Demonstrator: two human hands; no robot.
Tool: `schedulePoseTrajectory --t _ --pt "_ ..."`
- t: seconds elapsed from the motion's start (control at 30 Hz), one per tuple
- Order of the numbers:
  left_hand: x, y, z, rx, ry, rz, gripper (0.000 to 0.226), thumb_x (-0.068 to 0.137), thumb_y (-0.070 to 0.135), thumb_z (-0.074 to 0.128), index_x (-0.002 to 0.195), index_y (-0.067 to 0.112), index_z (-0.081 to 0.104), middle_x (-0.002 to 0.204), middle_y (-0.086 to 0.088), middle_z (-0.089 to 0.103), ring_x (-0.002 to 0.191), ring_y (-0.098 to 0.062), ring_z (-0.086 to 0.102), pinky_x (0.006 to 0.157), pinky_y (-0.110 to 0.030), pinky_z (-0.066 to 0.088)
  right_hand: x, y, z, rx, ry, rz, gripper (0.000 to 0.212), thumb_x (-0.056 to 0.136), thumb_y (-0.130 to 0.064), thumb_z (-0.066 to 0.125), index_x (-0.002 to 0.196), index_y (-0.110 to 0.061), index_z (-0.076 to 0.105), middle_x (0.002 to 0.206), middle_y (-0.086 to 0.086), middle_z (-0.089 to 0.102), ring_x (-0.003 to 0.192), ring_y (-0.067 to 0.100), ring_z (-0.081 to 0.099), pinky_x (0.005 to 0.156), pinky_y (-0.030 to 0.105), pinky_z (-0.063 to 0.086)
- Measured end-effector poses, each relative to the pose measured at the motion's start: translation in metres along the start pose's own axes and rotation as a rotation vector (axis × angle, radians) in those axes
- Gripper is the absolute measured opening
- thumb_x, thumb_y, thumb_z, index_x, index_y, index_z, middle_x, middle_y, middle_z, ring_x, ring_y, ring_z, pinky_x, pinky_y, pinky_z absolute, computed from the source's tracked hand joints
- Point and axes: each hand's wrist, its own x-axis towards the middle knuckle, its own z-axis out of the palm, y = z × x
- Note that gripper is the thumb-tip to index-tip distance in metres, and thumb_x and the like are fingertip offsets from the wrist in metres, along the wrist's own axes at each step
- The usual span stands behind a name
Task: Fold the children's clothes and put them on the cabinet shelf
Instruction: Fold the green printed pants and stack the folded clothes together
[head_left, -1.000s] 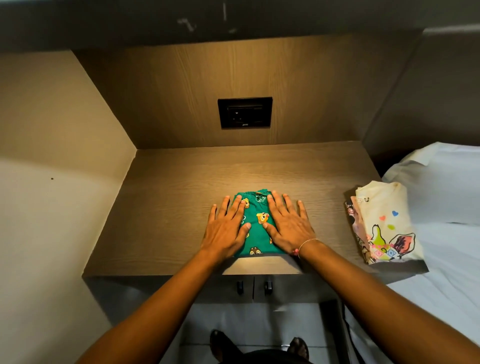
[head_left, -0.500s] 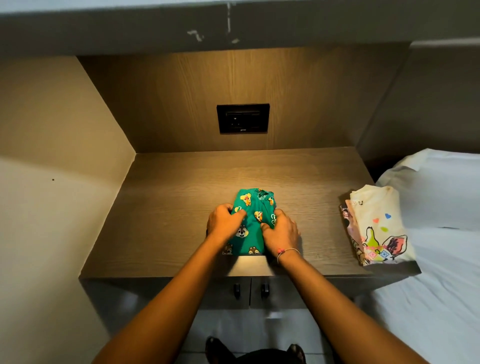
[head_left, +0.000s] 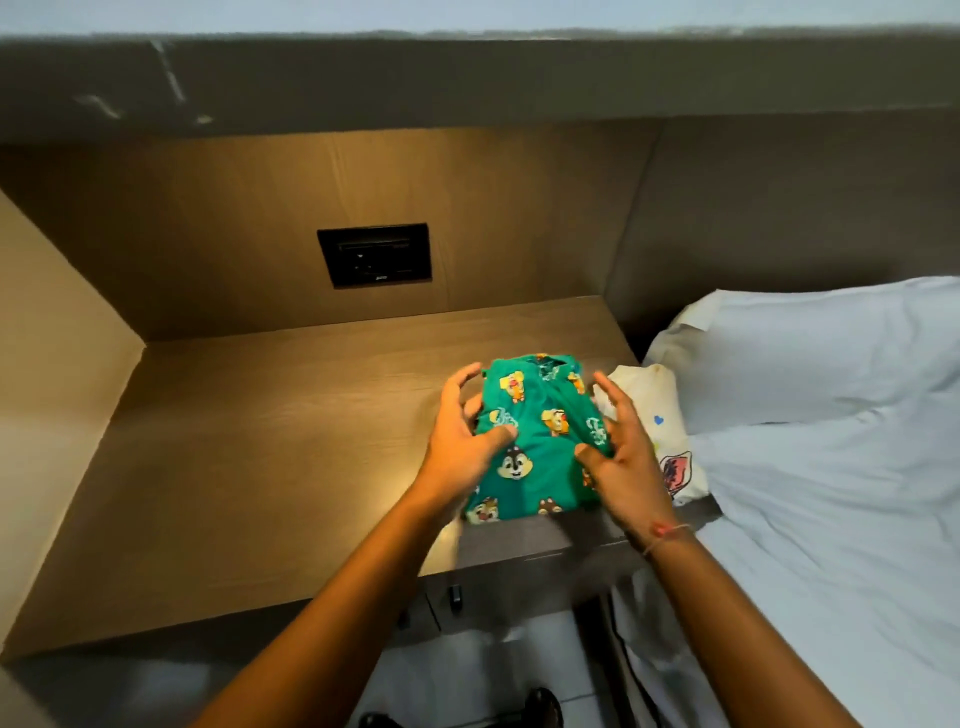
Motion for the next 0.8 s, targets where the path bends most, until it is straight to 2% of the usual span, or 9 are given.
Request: schedulePoseTrajectory --t 0.13,0.27,0.37,0.4,0.47,0.53,0.6,0.7,0.8 --pt "0.034 -0.009 0.066 -0.05 -0.131 -0.048 0.071 0.084 -0.003 0.065 0.128 0.045 0.038 0.132 -0.003 0.057 0.099 -0.021 0.071 0.071 -0.042 0.061 0.013 -0.007 -0.067 -0.174 0.146 -0.04 0.082 0.089 0.006 0.055 0.132 -0.061 0.035 0.139 -0.008 0.053 0.115 0.016 0.061 0.081 0.042 0.06" --pt "0.069 -0.025 0.114 0.093 -0.104 -0.06 0.077 0.08 -0.008 0.068 0.137 0.033 0.035 0.138 -0.009 0.053 0.112 -0.024 0.063 0.082 -0.049 0.059 0.037 0.003 -0.11 -0.33 0.221 0.072 0.075 0.088 0.002 0.057 0.141 -0.045 0.032 0.141 0.002 0.053 0.118 0.027 0.059 0.092 0.05 0.054" --pt "0.069 -0.046 0.12 0.444 -0.036 -0.004 0.071 0.082 0.004 0.072 0.139 0.024 0.036 0.14 -0.005 0.051 0.126 -0.024 0.052 0.095 -0.04 0.052 0.037 0.024 -0.118 -0.558 0.257 0.196 0.065 0.088 -0.007 0.061 0.144 -0.029 0.034 0.144 0.009 0.051 0.121 0.035 0.056 0.097 0.048 0.05" --pt "0.066 -0.054 0.116 0.657 -0.005 0.095 0.069 0.084 0.015 0.072 0.141 0.023 0.034 0.143 -0.003 0.048 0.13 -0.021 0.047 0.099 -0.036 0.046 0.034 0.031 -0.12 -0.641 0.278 0.199 0.063 0.089 -0.013 0.062 0.145 -0.025 0.035 0.145 0.009 0.049 0.123 0.035 0.055 0.099 0.049 0.048" --pt "0.058 -0.071 0.101 1.035 0.035 0.414 0.067 0.09 0.035 0.063 0.146 0.024 0.029 0.153 0.001 0.036 0.137 -0.017 0.034 0.107 -0.037 0.032 0.028 0.04 -0.125 -0.811 0.319 0.046 0.061 0.089 -0.02 0.062 0.144 -0.023 0.035 0.149 0.008 0.045 0.129 0.033 0.047 0.104 0.049 0.044" --pt "0.055 -0.081 0.091 1.185 -0.048 0.631 0.062 0.095 0.043 0.047 0.15 0.025 0.024 0.159 0.003 0.025 0.144 -0.016 0.024 0.112 -0.039 0.024 0.035 0.042 -0.129 -0.948 0.228 -0.185 0.058 0.091 -0.021 0.057 0.145 -0.023 0.035 0.153 0.005 0.038 0.137 0.03 0.037 0.11 0.046 0.035" --pt "0.06 -0.087 0.092 1.292 -0.208 0.654 0.062 0.098 0.047 0.035 0.153 0.024 0.017 0.162 0.003 0.015 0.149 -0.015 0.009 0.117 -0.044 0.018 0.052 0.039 -0.13 -1.089 0.012 -0.266 0.058 0.096 -0.021 0.049 0.15 -0.022 0.029 0.16 0.003 0.026 0.147 0.027 0.022 0.119 0.045 0.024" --pt "0.085 -0.085 0.099 1.442 -0.341 0.532 0.071 0.096 0.054 0.027 0.154 0.021 0.005 0.163 0.001 -0.001 0.149 -0.017 -0.01 0.121 -0.051 0.005 0.075 0.043 -0.13 -1.167 -0.228 -0.166 0.059 0.101 -0.024 0.036 0.155 -0.022 0.012 0.164 -0.001 0.003 0.151 0.024 0.006 0.12 0.048 0.019" --pt "0.103 -0.09 0.099 1.459 -0.397 0.427 0.078 0.09 0.059 0.026 0.153 0.025 -0.006 0.162 0.003 -0.011 0.148 -0.018 -0.015 0.12 -0.052 0.0 0.077 0.056 -0.133 -1.0 -0.265 -0.046 0.059 0.104 -0.027 0.028 0.154 -0.026 -0.003 0.164 -0.004 -0.006 0.147 0.023 0.022 0.114 0.048 0.034"
